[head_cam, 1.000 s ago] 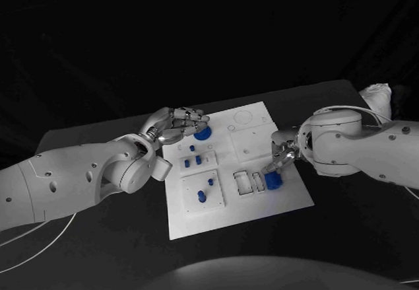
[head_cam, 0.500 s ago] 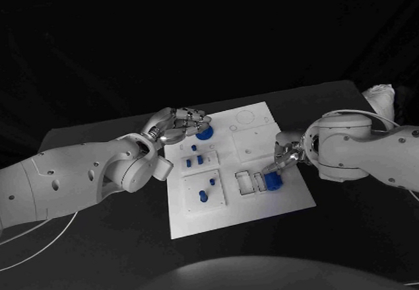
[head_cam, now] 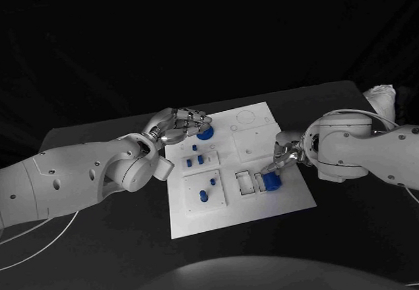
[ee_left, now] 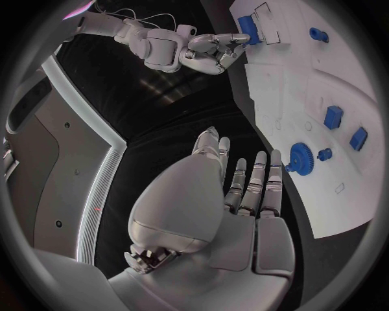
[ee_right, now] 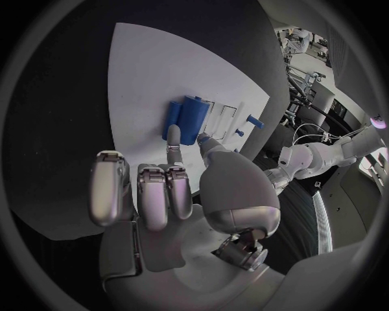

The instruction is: Assemble the parts on the task board

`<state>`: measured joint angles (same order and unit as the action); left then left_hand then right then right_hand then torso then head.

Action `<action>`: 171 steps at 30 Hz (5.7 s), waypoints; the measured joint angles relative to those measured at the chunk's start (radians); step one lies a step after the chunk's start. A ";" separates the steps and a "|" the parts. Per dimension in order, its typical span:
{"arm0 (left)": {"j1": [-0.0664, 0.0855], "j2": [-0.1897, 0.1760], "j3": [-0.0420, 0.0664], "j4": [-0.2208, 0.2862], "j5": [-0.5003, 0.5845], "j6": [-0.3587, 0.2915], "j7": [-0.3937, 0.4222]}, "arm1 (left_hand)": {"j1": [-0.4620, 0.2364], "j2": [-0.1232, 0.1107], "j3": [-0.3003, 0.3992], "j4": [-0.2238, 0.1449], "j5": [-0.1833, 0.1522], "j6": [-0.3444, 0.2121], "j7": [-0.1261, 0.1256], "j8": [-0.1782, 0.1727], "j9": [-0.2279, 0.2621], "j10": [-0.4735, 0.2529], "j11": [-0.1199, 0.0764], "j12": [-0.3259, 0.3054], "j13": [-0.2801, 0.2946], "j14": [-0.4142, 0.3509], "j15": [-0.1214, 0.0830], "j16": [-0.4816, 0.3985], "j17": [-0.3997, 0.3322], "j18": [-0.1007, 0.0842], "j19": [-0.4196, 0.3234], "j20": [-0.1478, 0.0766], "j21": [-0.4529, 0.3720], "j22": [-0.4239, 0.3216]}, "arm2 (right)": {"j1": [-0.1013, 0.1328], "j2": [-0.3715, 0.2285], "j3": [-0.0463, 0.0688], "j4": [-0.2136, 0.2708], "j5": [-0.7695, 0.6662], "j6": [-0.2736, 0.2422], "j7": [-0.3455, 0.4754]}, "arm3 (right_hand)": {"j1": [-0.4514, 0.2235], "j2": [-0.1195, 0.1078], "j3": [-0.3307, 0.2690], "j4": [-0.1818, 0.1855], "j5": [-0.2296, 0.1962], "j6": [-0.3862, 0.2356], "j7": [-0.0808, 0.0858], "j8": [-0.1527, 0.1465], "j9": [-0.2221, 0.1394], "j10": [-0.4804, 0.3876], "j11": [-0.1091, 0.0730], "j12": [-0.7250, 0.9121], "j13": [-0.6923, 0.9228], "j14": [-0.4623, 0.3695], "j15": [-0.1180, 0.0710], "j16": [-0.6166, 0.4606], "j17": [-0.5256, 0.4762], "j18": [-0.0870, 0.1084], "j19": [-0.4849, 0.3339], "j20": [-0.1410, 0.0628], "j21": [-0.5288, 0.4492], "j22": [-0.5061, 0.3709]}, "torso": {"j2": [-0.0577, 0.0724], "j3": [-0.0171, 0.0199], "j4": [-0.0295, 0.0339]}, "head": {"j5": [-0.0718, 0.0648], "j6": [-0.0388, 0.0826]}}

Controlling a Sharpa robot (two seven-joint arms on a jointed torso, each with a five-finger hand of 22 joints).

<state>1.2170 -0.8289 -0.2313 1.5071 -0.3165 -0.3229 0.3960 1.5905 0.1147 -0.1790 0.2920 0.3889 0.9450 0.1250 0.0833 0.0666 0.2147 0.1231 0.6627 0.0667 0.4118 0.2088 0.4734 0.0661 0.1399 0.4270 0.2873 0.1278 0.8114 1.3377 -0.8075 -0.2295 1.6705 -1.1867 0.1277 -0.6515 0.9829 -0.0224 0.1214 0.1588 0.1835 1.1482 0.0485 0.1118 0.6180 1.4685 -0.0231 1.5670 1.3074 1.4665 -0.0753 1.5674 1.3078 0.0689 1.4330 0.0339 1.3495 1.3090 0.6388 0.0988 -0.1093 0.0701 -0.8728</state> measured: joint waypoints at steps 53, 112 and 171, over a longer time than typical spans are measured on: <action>-0.001 0.007 0.000 -0.003 0.000 0.010 -0.028 | 0.000 0.000 0.000 0.000 0.000 0.004 0.003 0.004 0.000 0.004 0.011 0.000 0.000 0.004 0.004 0.004 0.000 0.000 0.000 0.000 0.000 -0.001 | -0.006 0.002 0.001 -0.009 0.099 -0.054 0.038 | 0.057 -0.015 0.024 -0.077 0.319 -0.045 0.014 -0.007 -0.021 -0.002 0.016 0.000 0.001 0.000 0.014 0.000 0.000 0.000 -0.006 0.020 -0.020 0.000 | 0.000 -0.0001 0.0000 | 0.007 0.000; -0.003 0.011 0.000 -0.011 0.000 0.014 -0.046 | 0.000 0.000 -0.005 0.000 0.000 0.004 0.010 0.004 0.000 0.003 0.011 0.004 0.000 0.007 0.007 0.009 0.000 0.000 0.000 0.000 0.000 -0.001 | 0.039 -0.031 0.001 0.008 0.326 -0.103 0.019 | 0.027 -0.032 0.032 -0.073 0.392 -0.101 -0.014 0.108 0.255 -0.002 -0.009 0.000 0.000 0.000 0.000 0.000 0.000 0.000 -0.018 0.000 -0.047 0.000 | 0.000 0.0000 -0.0002 | 0.023 0.000; -0.004 0.015 0.000 -0.010 -0.001 0.028 -0.060 | 0.005 0.005 -0.005 0.000 0.005 0.003 0.010 0.004 0.000 0.007 0.014 0.004 0.000 0.008 0.014 0.012 0.000 0.000 0.000 0.000 0.004 -0.001 | -0.006 0.134 0.001 -0.098 0.324 -0.044 -0.004 | -0.041 0.006 0.081 -0.114 0.033 -0.125 0.003 0.087 0.299 -0.002 -0.002 0.000 0.000 0.000 0.000 0.000 0.000 0.000 -0.038 0.009 -0.094 0.000 | 0.000 0.0000 0.0001 | 0.032 0.000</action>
<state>1.2135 -0.8141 -0.2313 1.4970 -0.3174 -0.2950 0.3360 1.5957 0.1199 -0.1843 0.2920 0.3940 0.9485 0.1354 0.0870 0.0666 0.2218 0.1372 0.6662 0.0667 0.4199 0.2224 0.4857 0.0661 0.1398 0.4270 0.2873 0.1316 0.8102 1.3319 -0.6733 -0.2282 1.5725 -0.8624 0.0836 -0.6552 0.9420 -0.0163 0.2028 0.0443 0.2170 1.0231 0.0516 0.1988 0.9170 1.4666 -0.0248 1.5670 1.3073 1.4665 -0.0753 1.5674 1.3079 0.0689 1.3947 0.0430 1.2555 1.3090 0.6389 0.0988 -0.1092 0.1025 -0.8728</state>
